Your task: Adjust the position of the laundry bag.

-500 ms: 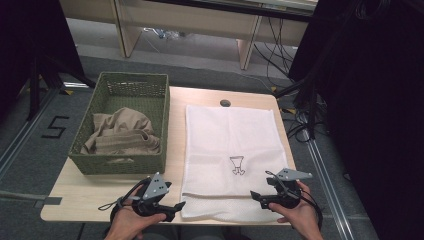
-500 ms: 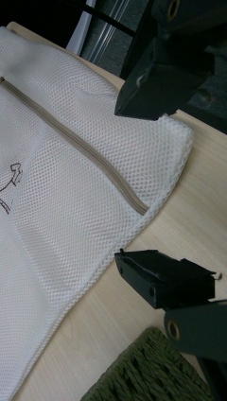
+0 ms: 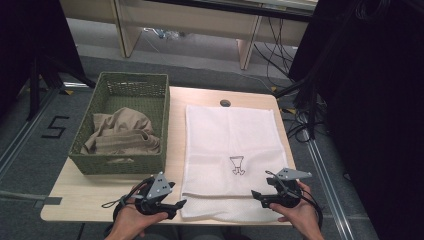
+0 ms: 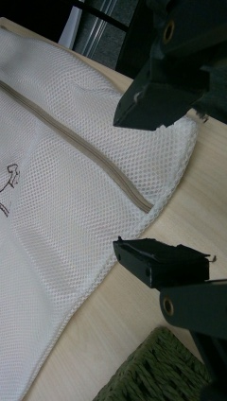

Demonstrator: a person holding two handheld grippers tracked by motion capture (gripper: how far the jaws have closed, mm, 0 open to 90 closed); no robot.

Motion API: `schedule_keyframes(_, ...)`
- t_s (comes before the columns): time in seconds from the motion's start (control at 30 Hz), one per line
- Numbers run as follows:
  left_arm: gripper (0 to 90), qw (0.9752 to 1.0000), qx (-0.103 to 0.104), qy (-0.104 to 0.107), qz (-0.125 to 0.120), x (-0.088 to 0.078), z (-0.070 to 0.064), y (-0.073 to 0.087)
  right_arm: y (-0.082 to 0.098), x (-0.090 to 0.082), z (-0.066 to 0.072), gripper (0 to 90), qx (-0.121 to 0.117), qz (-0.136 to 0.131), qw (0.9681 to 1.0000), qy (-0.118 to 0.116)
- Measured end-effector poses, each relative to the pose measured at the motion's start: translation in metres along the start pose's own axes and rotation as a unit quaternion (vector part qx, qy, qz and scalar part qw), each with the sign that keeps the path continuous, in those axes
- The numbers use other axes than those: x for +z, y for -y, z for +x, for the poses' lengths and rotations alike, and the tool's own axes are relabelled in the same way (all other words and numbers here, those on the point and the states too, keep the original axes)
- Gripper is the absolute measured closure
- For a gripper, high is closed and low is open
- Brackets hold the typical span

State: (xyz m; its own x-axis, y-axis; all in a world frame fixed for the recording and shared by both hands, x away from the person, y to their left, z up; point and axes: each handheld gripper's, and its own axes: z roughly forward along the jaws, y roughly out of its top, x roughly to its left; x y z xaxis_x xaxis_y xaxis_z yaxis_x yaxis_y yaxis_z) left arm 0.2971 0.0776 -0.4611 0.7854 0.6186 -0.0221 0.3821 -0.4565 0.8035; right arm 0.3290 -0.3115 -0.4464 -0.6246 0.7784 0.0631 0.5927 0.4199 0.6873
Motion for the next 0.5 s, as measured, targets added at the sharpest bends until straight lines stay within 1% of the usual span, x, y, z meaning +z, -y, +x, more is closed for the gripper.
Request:
schedule_keyframes(0.03,35.2,1.0,0.0,0.0,0.0,0.0,0.0,0.0,0.0,0.0,0.0,25.7,0.0,0.0,1.0,0.0)
schedule_keyframes(0.07,36.1,1.0,0.002,-0.001,0.002,0.0016,0.0008,-0.0006,0.0007,0.0009,-0.0014,26.0,-0.005,0.007,1.0,0.006)
schedule_keyframes(0.1,36.9,1.0,0.002,-0.001,0.004,0.002,0.001,-0.0009,0.0007,0.001,-0.0019,27.4,-0.006,0.008,0.9999,0.007)
schedule_keyframes(0.2,39.7,1.0,0.002,-0.002,0.002,0.0031,0.0007,-0.0006,0.0006,0.0008,-0.0024,31.8,-0.004,0.008,0.9999,0.006)
schedule_keyframes(0.23,40.4,1.0,0.004,-0.004,0.004,0.0035,0.0006,-0.0007,0.0006,0.0011,-0.003,33.5,-0.009,0.007,0.9999,0.007)
schedule_keyframes(0.27,41.5,0.9999,0.008,-0.003,0.007,0.004,0.0005,-0.001,0.0007,0.0009,-0.003,36.6,-0.01,0.007,0.9999,0.008)
schedule_keyframes(0.3,43.9,0.9999,0.01,-0.003,0.005,0.0049,0.0001,-0.0008,0.001,0.0003,-0.003,37.9,-0.009,0.007,0.9999,0.008)
schedule_keyframes(0.33,45.5,0.9998,0.017,-0.004,0.006,0.0055,0.0,-0.0009,0.0009,0.0003,-0.0032,38.1,-0.008,0.008,0.9999,0.009)
schedule_keyframes(0.4,47.7,0.9994,0.032,-0.012,0.007,0.0061,-0.0011,-0.0008,0.0006,-0.0004,-0.0042,42.8,-0.013,0.009,0.9998,0.013)
schedule_keyframes(0.43,48.9,0.9994,0.033,-0.011,0.008,0.0059,-0.001,-0.0011,0.0003,-0.0007,-0.0054,43.0,-0.014,0.006,0.9998,0.015)
schedule_keyframes(0.47,48.8,0.9995,0.031,-0.01,0.008,0.0058,-0.0011,-0.0012,0.0003,-0.0008,-0.0056,43.2,-0.009,0.006,0.9998,0.016)
schedule_keyframes(0.5,48.7,0.9995,0.03,-0.008,0.009,0.0053,-0.0009,-0.0014,0.0003,-0.0007,-0.0068,44.2,-0.014,0.005,0.9997,0.019)
